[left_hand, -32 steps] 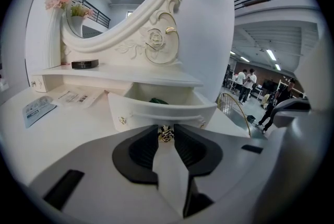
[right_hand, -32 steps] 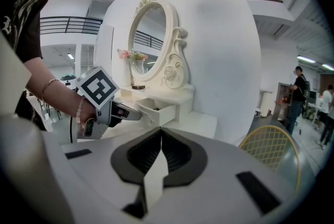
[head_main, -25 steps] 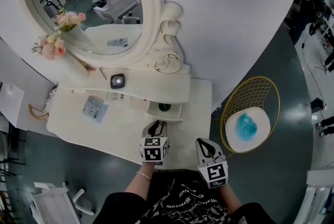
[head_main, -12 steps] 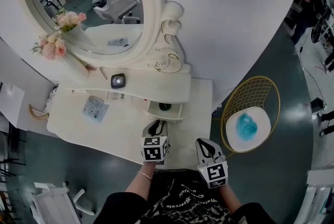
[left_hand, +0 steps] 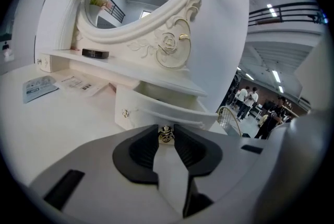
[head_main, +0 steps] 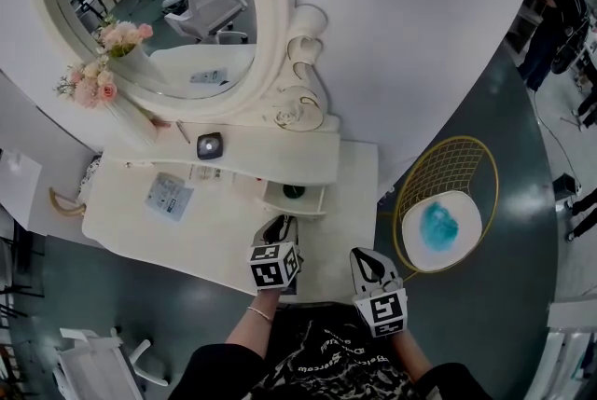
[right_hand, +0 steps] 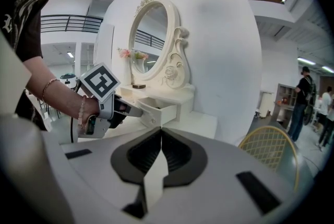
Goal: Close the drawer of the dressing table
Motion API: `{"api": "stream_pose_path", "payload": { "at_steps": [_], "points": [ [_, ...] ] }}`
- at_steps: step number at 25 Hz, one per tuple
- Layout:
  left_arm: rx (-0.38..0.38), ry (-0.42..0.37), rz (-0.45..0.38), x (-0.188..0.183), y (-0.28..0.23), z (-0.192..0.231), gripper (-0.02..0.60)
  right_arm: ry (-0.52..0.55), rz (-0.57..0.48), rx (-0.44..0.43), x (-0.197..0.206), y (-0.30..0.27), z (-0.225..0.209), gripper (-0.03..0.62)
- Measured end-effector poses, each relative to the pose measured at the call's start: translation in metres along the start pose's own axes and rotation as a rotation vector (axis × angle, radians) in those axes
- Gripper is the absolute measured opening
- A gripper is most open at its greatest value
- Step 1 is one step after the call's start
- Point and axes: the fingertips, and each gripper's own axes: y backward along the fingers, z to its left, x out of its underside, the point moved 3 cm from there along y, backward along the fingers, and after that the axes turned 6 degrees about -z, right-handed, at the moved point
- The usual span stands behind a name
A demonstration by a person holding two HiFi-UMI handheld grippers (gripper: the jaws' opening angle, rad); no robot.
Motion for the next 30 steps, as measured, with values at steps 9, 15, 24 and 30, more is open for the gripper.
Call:
{"api": "stream_pose_path", "payload": {
  "at_steps": [9,15,24,30],
  "points": [
    [-0.059,0.046,-0.041,-0.0022,0.0026,-0.0006,0.1,0.006,0.007,0.007,0.002,0.0046,-0.0001,0.012],
    [-0.105,0.044,-0.053,-0.0028,0.0024,-0.0017,0.1,0.012,0.008,0.005,0.0025,0.005,-0.0005,0.012],
    [-0.119,0.161,-0.102,-0.0058,0.0038,-0.0008,0.099,0.022,0.009,-0.015,0.0017,0.0011,0.0018,0.012],
    [-0.132,0.21,-0.091,0.0007,0.0028,0.0032,0.1,0.03,0.011,-0.03,0.0017,-0.0007,0.0041,0.012]
  ]
}}
